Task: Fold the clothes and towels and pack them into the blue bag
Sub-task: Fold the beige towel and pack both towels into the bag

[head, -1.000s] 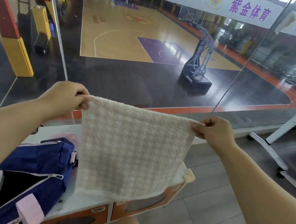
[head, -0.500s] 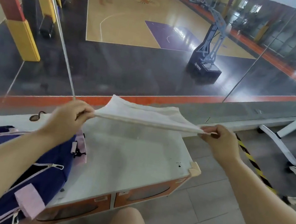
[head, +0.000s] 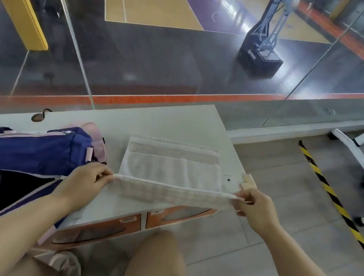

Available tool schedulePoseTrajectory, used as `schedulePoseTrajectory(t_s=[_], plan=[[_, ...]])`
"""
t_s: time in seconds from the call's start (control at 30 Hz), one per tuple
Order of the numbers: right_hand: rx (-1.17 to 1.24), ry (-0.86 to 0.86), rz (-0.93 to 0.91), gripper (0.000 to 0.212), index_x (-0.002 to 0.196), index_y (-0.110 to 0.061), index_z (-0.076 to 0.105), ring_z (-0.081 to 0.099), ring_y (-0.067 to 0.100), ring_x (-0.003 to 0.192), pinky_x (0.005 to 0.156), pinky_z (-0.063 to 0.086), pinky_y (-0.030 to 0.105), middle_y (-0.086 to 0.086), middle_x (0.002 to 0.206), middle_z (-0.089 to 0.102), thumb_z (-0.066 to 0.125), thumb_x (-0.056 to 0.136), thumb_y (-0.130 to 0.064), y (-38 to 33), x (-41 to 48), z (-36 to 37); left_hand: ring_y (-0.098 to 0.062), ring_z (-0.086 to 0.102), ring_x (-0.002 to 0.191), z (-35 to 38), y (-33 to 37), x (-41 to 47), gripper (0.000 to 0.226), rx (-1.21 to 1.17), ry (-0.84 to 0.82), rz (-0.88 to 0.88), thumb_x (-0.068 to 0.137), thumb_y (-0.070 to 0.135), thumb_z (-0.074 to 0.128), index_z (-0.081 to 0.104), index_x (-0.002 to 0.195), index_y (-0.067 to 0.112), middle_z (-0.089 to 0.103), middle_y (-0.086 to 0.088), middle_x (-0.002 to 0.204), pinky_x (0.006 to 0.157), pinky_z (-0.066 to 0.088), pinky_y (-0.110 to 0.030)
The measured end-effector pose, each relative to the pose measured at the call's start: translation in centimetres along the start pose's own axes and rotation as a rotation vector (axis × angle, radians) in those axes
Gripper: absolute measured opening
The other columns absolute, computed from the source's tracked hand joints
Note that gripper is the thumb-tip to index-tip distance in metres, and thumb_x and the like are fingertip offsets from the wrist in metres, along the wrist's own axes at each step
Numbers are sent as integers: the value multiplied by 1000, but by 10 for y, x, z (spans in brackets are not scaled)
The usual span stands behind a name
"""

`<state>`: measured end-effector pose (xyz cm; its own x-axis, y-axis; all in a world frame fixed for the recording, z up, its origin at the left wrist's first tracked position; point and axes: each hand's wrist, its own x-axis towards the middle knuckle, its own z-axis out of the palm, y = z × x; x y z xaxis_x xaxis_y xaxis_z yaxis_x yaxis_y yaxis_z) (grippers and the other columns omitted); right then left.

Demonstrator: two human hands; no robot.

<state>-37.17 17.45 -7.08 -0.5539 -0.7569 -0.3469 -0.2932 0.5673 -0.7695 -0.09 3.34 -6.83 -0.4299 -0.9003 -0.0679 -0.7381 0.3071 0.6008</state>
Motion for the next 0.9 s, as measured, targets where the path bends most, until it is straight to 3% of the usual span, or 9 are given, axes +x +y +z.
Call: schedulePoseTrajectory(t_s=[0.13, 0.23, 0.4, 0.53, 0.63, 0.77, 0.9], plan=[[38, 42, -33, 11, 80, -8, 64, 65, 27, 68, 55, 56, 30, 16, 83, 64, 74, 78, -3, -14, 22, 2, -13, 60, 70, -1, 8, 30, 10, -41, 39, -51, 90, 19, 59, 68, 90, 16, 66, 3, 77, 65, 43, -24], [87, 105, -28, 11, 80, -10, 64, 66, 25, 61, 61, 58, 34, 9, 79, 67, 72, 79, -3, -27, 49, 9, -15, 62, 62, -2, 9, 63, 10, -88, 61, -113, 91, 20, 59, 66, 84, 19, 66, 3, 65, 60, 47, -24], [101, 161, -1, 12, 83, -11, 65, 70, 31, 73, 71, 59, 48, 10, 79, 70, 74, 78, -5, -41, 104, 26, -23, 65, 65, 4, 3, 127, 9, -166, 58, -185, 88, 11, 61, 64, 80, 11, 67, -3, 66, 64, 53, -32], [62, 180, 24, 12, 75, -14, 65, 70, 32, 76, 74, 57, 51, 9, 77, 71, 74, 78, -7, -42, 143, 39, -27, 67, 67, 20, -12, 168, 8, -192, 39, -228, 87, 12, 64, 66, 82, 5, 68, -7, 67, 72, 57, -41], [49, 184, 44, 12, 73, -15, 65, 71, 29, 74, 79, 57, 49, 7, 75, 71, 74, 78, -9, -35, 171, 50, -26, 67, 65, 33, -27, 191, 8, -172, 32, -235, 86, 14, 65, 65, 80, 8, 69, -7, 66, 74, 57, -44], [35, 201, 44, 10, 76, -13, 65, 72, 23, 68, 79, 58, 41, 7, 74, 72, 74, 79, -11, -28, 198, 63, -27, 64, 62, 48, -36, 211, 10, -142, 42, -218, 86, 9, 64, 66, 82, 0, 69, -15, 70, 70, 52, -31], [-3, 188, 50, 10, 81, -14, 64, 71, 21, 70, 76, 58, 39, 6, 81, 72, 74, 80, -13, -23, 212, 74, -30, 65, 67, 61, -55, 224, 11, -90, 16, -242, 84, 12, 66, 64, 74, 7, 69, -11, 68, 75, 56, -41]])
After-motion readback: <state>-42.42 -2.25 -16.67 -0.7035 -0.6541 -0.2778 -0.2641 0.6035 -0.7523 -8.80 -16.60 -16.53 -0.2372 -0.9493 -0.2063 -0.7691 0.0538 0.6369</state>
